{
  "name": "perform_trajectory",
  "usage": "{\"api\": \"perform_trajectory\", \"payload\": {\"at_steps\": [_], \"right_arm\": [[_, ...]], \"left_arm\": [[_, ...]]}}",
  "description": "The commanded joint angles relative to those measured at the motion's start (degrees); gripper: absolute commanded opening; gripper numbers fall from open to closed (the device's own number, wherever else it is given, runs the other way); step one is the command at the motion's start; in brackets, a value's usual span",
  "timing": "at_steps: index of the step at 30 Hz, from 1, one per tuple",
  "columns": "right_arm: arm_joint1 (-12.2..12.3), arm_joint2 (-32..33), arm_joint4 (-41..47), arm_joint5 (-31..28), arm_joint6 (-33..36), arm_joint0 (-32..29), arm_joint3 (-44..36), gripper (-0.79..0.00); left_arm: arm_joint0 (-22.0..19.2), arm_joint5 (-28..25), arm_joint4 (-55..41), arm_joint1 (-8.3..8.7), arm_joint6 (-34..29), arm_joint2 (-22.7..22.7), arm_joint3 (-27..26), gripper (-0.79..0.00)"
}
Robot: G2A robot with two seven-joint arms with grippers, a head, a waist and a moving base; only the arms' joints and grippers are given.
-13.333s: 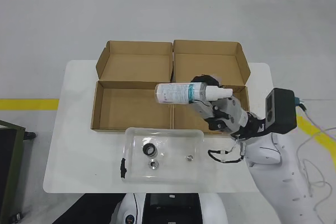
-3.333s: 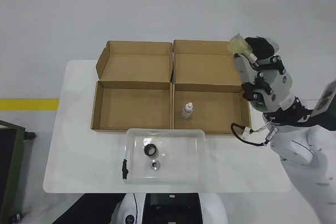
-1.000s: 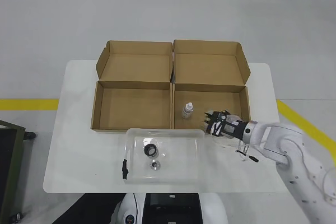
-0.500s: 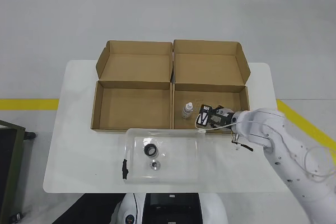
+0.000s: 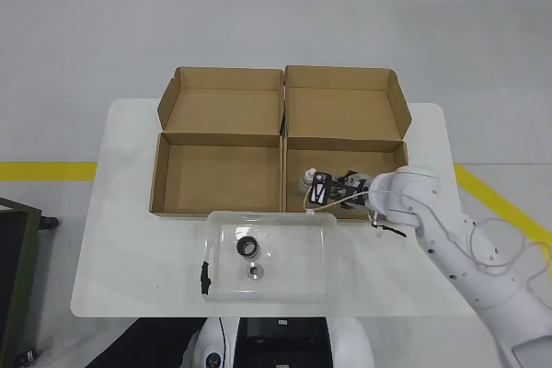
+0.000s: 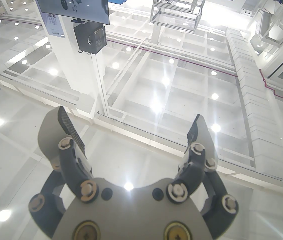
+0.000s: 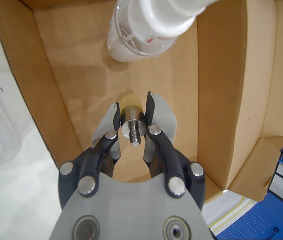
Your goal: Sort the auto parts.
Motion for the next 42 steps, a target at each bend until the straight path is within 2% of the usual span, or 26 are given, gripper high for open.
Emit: {"api": "perform_trajectory", "payload": {"at_steps": [1, 6, 7, 9, 11, 12, 22, 34, 36, 38, 42], "right_arm": [[-0.43, -1.09, 0.05, -0.29, 0.54, 1.12, 1.40, -0.785], [-1.43, -3.18, 0.82, -0.17, 0.96, 2.99, 4.20, -0.785], [-1.60, -3.50, 1.03, -0.16, 0.90, 3.25, 4.63, -0.745], [-1.90, -3.99, 1.20, 0.00, 0.87, 3.73, 5.26, -0.606], [-2.14, -4.36, 1.33, 0.02, 0.95, 4.10, 5.74, -0.511], [-2.24, -4.46, 1.47, 0.06, 0.89, 4.27, 5.87, -0.489], [-2.55, -3.51, 2.81, 0.57, 1.11, 4.95, 4.43, -0.453], [-0.76, 3.61, 7.99, 0.31, 3.28, 1.26, -5.61, -0.394], [-0.39, 5.01, 9.47, 0.32, 3.82, 0.30, -7.68, -0.332], [-0.04, 6.35, 10.95, 0.16, 4.18, -0.66, -9.83, -0.215], [0.65, 8.92, 13.22, 0.39, 4.75, -2.71, -13.80, -0.148]], "left_arm": [[0.00, 0.00, 0.00, 0.00, 0.00, 0.00, 0.00, 0.000], [0.00, 0.00, 0.00, 0.00, 0.00, 0.00, 0.00, 0.000], [0.00, 0.00, 0.00, 0.00, 0.00, 0.00, 0.00, 0.000], [0.00, 0.00, 0.00, 0.00, 0.00, 0.00, 0.00, 0.000], [0.00, 0.00, 0.00, 0.00, 0.00, 0.00, 0.00, 0.000], [0.00, 0.00, 0.00, 0.00, 0.00, 0.00, 0.00, 0.000], [0.00, 0.00, 0.00, 0.00, 0.00, 0.00, 0.00, 0.000], [0.00, 0.00, 0.00, 0.00, 0.00, 0.00, 0.00, 0.000], [0.00, 0.00, 0.00, 0.00, 0.00, 0.00, 0.00, 0.000], [0.00, 0.00, 0.00, 0.00, 0.00, 0.00, 0.00, 0.000], [0.00, 0.00, 0.00, 0.00, 0.00, 0.00, 0.00, 0.000]]}}
